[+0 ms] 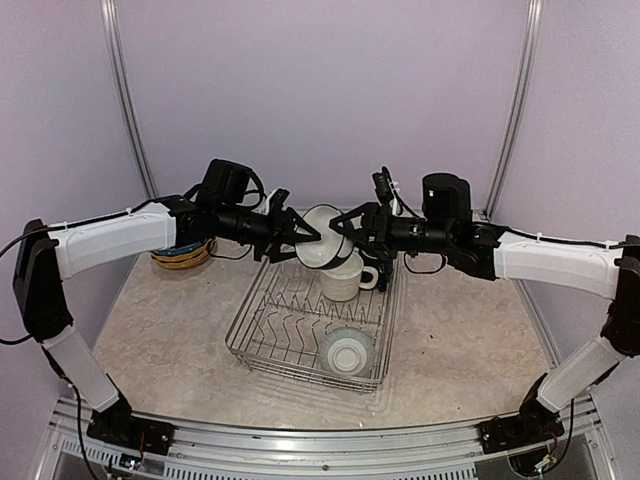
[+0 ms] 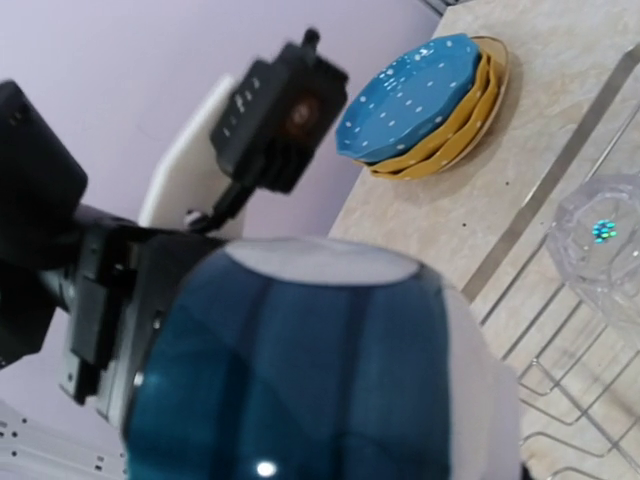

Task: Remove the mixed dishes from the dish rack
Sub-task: Pass from the right arm to the left, then place the bowl at the center of the board.

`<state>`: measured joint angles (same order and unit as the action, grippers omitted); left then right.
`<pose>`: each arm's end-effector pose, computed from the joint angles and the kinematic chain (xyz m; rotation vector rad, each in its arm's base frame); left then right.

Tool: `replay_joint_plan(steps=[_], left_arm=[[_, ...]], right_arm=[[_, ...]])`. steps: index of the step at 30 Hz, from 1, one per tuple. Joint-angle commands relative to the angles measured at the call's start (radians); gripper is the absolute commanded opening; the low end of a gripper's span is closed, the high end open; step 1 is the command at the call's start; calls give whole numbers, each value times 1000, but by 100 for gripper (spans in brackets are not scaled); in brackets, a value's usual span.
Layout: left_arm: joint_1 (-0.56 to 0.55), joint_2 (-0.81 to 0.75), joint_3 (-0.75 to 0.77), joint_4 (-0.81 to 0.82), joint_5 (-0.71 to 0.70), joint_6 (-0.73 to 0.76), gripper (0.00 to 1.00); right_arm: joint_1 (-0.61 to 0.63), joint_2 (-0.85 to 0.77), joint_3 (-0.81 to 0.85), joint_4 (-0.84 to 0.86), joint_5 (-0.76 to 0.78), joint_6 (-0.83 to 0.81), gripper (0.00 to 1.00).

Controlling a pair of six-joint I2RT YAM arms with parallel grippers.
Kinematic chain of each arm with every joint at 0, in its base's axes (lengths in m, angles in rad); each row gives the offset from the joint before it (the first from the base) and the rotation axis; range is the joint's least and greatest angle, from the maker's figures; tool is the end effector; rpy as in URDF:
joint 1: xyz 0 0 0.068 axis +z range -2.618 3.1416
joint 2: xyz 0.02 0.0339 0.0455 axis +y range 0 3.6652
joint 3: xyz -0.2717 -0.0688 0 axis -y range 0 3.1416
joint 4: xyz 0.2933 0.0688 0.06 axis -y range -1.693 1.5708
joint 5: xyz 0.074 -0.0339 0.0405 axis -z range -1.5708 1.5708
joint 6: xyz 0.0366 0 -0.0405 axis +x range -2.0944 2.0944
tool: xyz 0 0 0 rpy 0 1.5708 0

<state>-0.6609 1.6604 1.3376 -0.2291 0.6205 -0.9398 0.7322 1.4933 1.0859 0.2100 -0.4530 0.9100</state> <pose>0.3263 -0.2807 0.2936 0.0926 2.4491 -1.5058 0.2844 0.2772 0.3023 -0.1994 2.0323 1.5190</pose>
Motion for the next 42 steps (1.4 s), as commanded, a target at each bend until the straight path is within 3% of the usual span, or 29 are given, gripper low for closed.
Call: replay_joint_plan(steps=[1,13,17,22,29,36,42], left_arm=[[-27,48,69,-72,-81,25,35],[-49,34,125,-199,-255,69,1],[-52,19,138,-246,-330,81,0],[-53,-17,138,-291,-416,104,0],[-51,-53,143,-356,-484,141,0],[9,-135,106,-451,-546,166,0],[144,-290,-5,-609,-669,146,0]], right_arm=[[-4,-25,-21,125,-41,16,21],[-5,-28,-59,182,-64,42,23],[-5,-25,-59,183,-62,38,31],[-5,-4,-43,160,-65,25,48],[-4,21,1,113,-64,-10,98],[-7,-7,72,-31,-4,-122,100],[-12,-29,92,-165,67,-207,100]])
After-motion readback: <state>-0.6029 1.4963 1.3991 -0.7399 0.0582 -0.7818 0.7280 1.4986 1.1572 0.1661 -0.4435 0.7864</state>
